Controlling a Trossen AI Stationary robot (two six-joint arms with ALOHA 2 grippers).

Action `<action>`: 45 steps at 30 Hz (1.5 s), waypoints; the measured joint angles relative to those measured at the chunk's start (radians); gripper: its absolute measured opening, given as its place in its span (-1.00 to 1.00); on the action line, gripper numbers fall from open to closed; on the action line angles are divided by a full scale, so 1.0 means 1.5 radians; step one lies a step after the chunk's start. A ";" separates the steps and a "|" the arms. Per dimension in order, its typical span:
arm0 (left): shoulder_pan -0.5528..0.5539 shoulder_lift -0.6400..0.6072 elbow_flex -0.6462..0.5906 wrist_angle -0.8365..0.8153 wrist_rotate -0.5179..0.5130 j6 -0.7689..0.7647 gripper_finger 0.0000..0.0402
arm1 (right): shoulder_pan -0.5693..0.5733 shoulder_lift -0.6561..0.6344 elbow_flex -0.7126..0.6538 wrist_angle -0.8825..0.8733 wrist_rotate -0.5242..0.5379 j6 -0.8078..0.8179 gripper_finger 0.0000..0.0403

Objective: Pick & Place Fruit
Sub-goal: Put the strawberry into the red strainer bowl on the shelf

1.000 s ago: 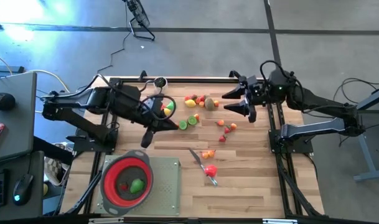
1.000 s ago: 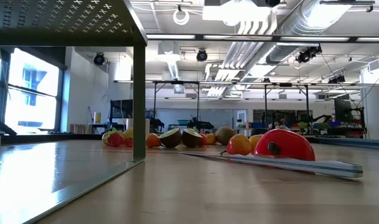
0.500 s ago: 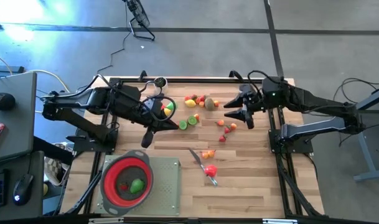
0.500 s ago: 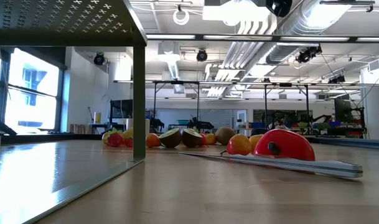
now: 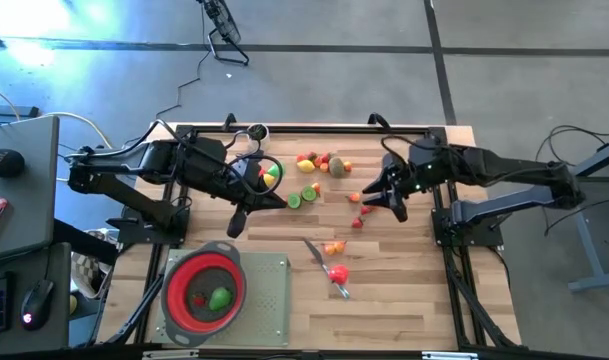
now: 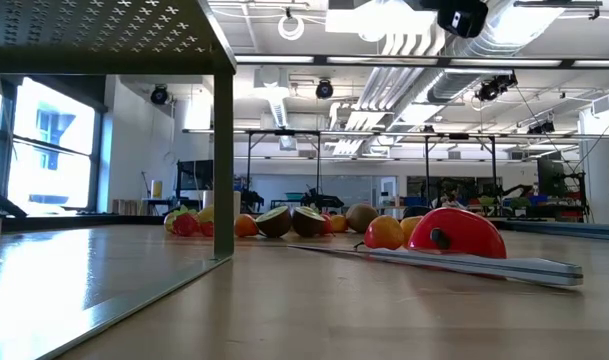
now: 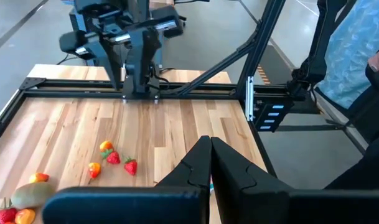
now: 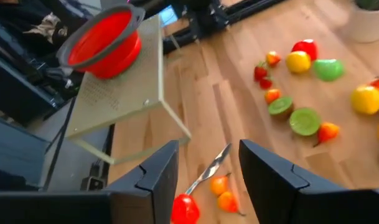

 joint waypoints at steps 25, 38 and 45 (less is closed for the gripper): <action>0.000 0.000 0.000 -0.001 0.000 0.000 -0.98 | 0.091 0.214 0.000 -0.143 0.225 0.183 -0.22; 0.000 0.013 -0.001 -0.002 0.001 -0.001 -0.98 | 0.089 0.383 0.000 -0.167 0.248 0.257 -0.05; 0.000 0.020 -0.001 -0.014 0.001 -0.001 -0.98 | 0.090 0.444 0.000 -0.210 0.276 0.328 0.34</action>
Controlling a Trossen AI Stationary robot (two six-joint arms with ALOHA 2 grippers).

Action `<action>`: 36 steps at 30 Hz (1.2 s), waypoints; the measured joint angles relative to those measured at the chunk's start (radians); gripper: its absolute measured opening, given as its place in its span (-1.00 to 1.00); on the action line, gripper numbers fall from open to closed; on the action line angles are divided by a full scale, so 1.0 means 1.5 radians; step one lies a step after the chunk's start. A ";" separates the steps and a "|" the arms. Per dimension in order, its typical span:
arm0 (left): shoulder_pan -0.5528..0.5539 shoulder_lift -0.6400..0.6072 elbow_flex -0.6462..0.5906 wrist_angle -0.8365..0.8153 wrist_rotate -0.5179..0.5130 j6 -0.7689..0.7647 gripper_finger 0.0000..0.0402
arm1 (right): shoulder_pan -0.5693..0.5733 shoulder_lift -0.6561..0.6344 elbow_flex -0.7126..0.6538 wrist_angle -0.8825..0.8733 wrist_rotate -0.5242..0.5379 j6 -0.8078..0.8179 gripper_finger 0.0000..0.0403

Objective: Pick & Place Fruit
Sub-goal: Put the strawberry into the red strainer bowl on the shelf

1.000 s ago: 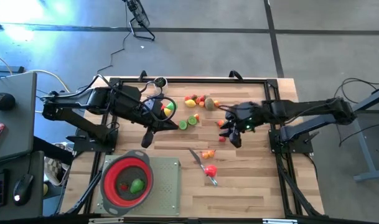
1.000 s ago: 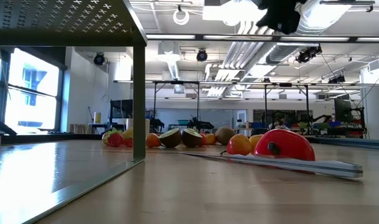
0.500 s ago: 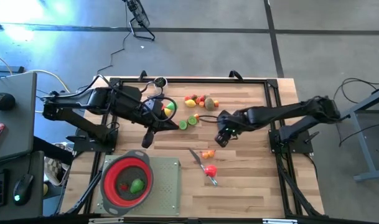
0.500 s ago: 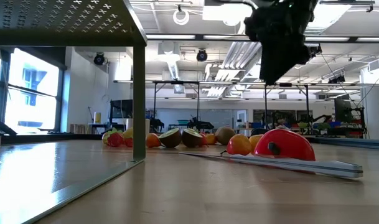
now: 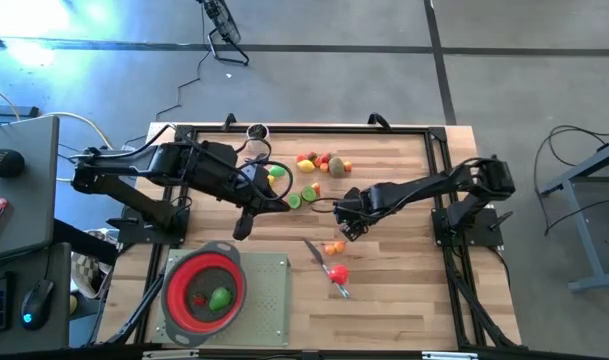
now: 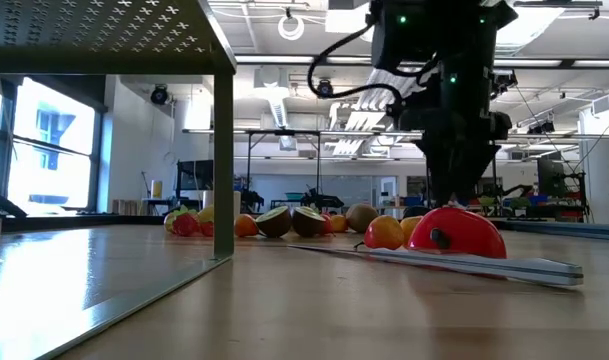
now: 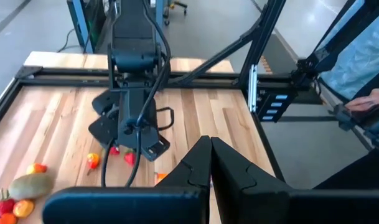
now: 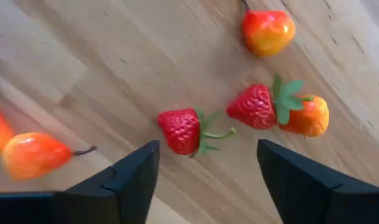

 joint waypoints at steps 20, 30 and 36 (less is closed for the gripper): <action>0.000 -0.001 0.000 -0.015 0.000 0.000 -0.98 | -0.012 0.053 -0.001 0.058 -0.039 -0.071 0.23; 0.000 -0.001 0.000 -0.019 0.000 0.000 -0.98 | -0.018 0.058 -0.001 0.060 -0.078 -0.223 0.23; 0.000 -0.001 0.000 -0.019 0.000 0.000 -0.98 | -0.027 0.057 -0.001 0.062 -0.077 -0.237 0.23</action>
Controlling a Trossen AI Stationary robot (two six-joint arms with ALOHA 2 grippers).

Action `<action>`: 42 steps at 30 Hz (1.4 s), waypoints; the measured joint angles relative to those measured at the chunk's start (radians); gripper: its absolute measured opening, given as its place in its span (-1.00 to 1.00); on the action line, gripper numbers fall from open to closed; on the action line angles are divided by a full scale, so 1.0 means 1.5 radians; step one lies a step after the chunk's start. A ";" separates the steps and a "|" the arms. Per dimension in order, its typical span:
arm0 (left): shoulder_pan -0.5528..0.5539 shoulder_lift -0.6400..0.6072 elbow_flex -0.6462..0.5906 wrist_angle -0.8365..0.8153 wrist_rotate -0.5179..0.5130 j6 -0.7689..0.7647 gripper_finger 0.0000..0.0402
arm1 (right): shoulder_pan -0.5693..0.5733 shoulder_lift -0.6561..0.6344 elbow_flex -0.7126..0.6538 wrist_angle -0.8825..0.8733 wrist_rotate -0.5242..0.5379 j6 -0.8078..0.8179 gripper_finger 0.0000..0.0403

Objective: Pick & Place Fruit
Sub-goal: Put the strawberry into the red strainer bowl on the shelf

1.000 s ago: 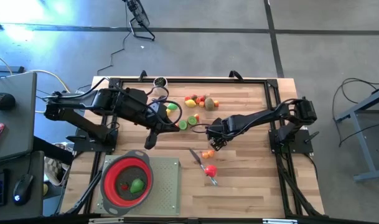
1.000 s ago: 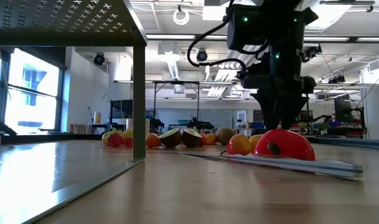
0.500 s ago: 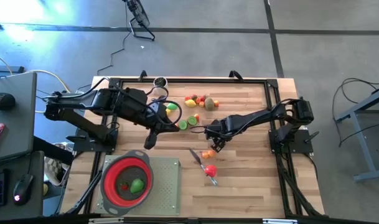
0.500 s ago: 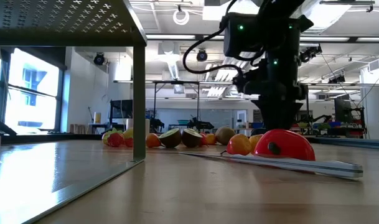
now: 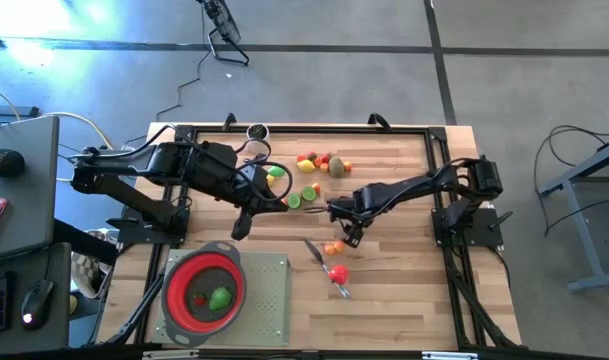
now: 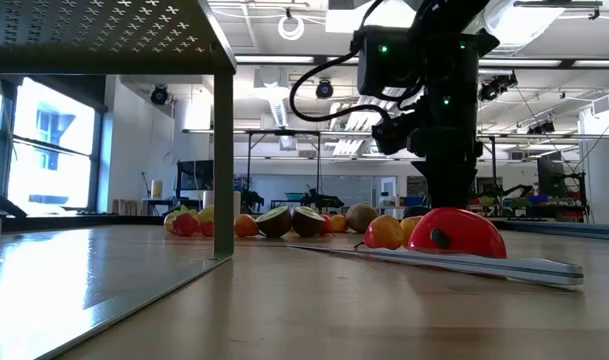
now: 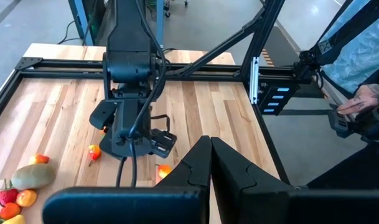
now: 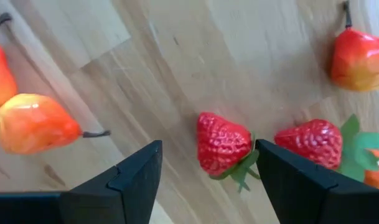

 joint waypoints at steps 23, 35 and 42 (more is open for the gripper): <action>0.000 0.000 0.000 0.000 0.000 0.000 -0.98 | -0.027 0.000 -0.033 0.043 -0.035 -0.075 -0.01; 0.000 0.000 0.000 0.000 0.000 0.000 -0.98 | -0.027 -0.001 -0.033 0.043 -0.035 -0.071 -0.33; 0.000 0.000 0.000 0.000 0.000 0.000 -0.98 | -0.027 -0.001 -0.033 0.043 -0.035 -0.069 -0.25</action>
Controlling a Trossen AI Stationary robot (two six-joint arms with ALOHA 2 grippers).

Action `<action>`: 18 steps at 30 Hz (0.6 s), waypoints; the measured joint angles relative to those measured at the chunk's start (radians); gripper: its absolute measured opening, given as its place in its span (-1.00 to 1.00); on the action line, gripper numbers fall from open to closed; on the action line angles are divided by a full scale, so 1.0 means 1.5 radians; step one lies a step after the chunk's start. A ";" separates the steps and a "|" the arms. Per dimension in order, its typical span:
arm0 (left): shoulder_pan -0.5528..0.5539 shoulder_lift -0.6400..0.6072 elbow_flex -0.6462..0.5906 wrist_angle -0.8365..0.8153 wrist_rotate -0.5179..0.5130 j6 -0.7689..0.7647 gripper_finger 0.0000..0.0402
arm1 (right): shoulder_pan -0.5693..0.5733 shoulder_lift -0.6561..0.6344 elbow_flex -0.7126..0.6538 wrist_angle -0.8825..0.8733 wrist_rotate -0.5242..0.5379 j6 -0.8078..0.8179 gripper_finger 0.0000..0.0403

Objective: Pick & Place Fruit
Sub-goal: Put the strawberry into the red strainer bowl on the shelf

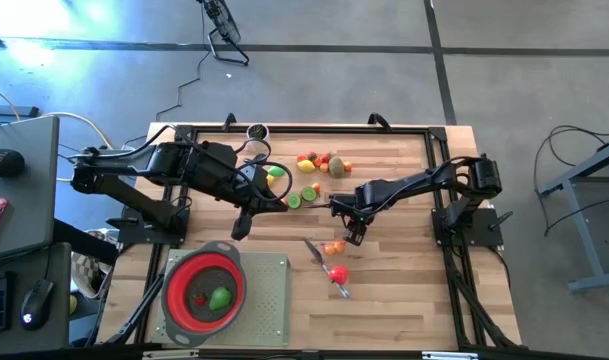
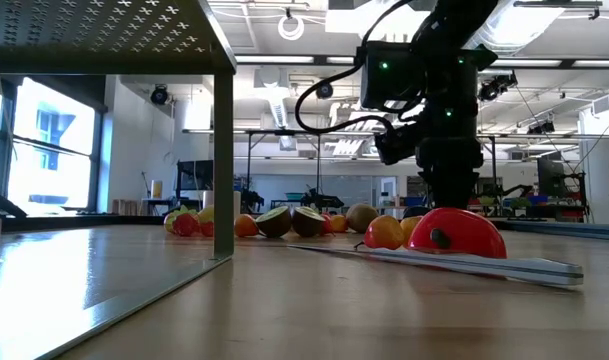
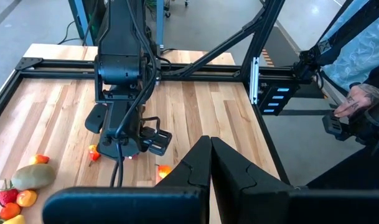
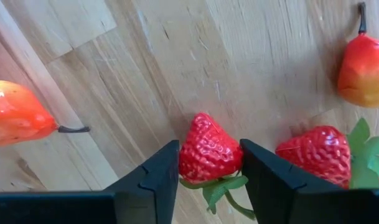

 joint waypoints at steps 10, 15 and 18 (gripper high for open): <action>0.000 0.000 0.000 0.000 0.000 0.000 -0.98 | 0.000 0.000 0.000 0.000 0.000 0.000 -0.29; 0.000 0.000 0.000 0.000 0.000 0.000 -0.98 | 0.000 0.000 0.000 0.000 -0.001 -0.005 -0.30; 0.000 0.000 0.000 0.000 0.000 0.000 -0.98 | 0.000 0.000 0.000 0.000 -0.001 -0.005 -0.30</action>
